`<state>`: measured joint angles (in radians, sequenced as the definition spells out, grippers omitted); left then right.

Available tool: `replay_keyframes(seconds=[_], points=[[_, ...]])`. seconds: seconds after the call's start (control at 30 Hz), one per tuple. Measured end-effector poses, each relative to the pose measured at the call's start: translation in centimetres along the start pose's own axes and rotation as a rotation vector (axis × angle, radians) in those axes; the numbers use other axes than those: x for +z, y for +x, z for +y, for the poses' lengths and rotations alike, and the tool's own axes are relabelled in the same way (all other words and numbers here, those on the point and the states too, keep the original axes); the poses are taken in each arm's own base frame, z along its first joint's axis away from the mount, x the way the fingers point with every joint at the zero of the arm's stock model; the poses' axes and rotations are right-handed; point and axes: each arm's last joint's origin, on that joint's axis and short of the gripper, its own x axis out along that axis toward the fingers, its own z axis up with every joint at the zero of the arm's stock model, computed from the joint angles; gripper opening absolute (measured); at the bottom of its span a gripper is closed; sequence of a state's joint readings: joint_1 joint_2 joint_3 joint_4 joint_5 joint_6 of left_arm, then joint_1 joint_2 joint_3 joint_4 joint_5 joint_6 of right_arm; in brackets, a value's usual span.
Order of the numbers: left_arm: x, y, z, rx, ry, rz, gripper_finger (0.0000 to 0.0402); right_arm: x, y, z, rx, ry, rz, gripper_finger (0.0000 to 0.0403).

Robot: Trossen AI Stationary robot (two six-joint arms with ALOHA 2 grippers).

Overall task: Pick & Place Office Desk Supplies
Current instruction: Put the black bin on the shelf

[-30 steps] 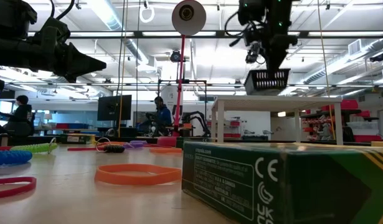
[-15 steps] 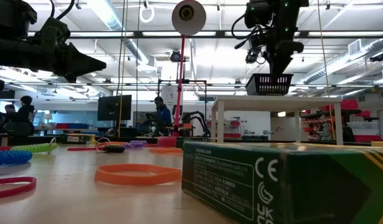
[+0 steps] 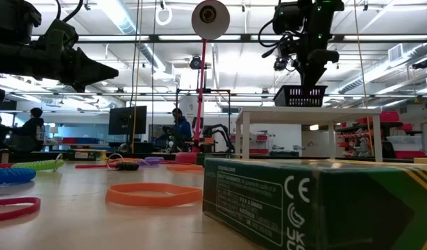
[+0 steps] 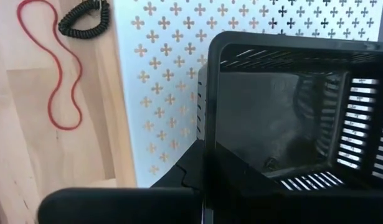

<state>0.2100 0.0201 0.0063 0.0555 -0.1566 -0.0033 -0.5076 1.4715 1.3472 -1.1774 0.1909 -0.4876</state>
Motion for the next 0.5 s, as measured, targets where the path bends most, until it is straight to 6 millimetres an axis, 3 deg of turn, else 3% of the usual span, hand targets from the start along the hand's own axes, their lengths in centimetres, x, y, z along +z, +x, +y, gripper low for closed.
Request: replay_keyframes(seconds=[0.17, 0.5], points=[[0.00, 0.00, 0.00, 0.000, 0.000, 0.000, 0.0009, -0.58, 0.00, 0.01, -0.021, -0.008, 0.071, 0.0017], [-0.01, 0.00, 0.00, 0.000, 0.000, 0.000, 0.0009, -0.44, 0.02, -0.07, -0.016, -0.008, 0.051, 0.0018]])
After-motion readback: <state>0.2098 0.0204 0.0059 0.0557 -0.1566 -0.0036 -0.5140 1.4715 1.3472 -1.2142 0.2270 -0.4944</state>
